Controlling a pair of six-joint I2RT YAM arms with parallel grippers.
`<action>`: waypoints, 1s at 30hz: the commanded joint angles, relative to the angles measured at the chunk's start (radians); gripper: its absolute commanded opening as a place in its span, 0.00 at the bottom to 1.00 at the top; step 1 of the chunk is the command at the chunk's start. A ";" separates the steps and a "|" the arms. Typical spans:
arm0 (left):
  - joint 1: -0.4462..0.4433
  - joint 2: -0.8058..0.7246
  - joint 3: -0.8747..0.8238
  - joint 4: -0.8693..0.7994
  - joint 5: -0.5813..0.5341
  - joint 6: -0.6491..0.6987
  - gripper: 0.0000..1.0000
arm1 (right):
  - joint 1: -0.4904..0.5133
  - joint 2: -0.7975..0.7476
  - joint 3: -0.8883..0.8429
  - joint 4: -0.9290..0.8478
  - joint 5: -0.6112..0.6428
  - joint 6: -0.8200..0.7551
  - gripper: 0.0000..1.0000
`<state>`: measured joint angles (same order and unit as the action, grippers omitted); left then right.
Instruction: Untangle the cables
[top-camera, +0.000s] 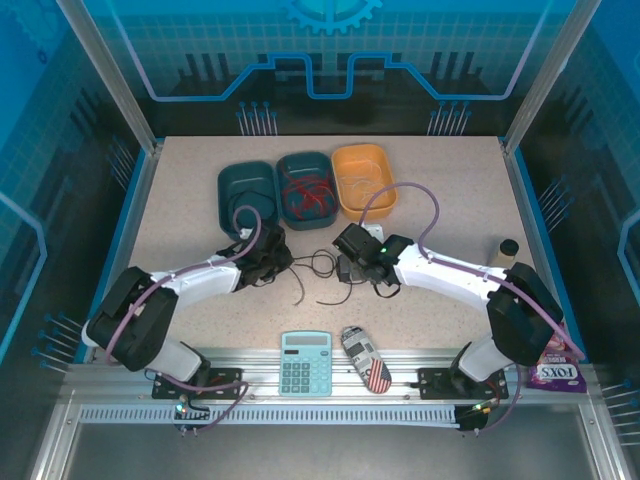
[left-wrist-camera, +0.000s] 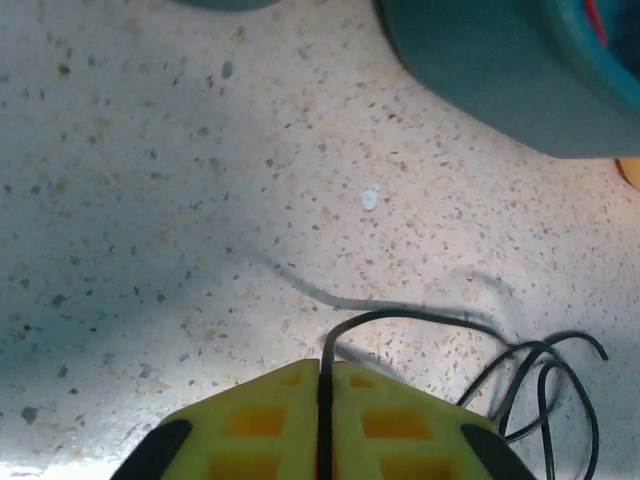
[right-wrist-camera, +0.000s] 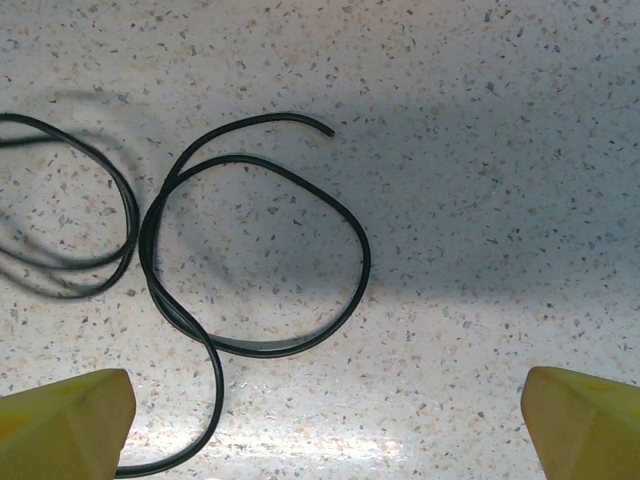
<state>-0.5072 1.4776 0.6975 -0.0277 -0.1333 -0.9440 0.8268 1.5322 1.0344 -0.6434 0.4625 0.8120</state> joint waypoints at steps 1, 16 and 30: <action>-0.014 -0.052 -0.009 0.019 -0.004 0.079 0.02 | 0.018 0.012 0.022 0.022 -0.013 0.001 1.00; -0.026 -0.229 -0.046 0.140 0.130 0.261 0.00 | 0.045 -0.044 -0.032 0.201 -0.103 -0.065 1.00; -0.026 -0.386 -0.001 0.046 0.207 0.307 0.00 | -0.017 -0.056 -0.084 0.402 -0.281 -0.082 0.78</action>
<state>-0.5266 1.1183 0.6651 0.0509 0.0357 -0.6712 0.8291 1.4849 0.9646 -0.3019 0.2329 0.7292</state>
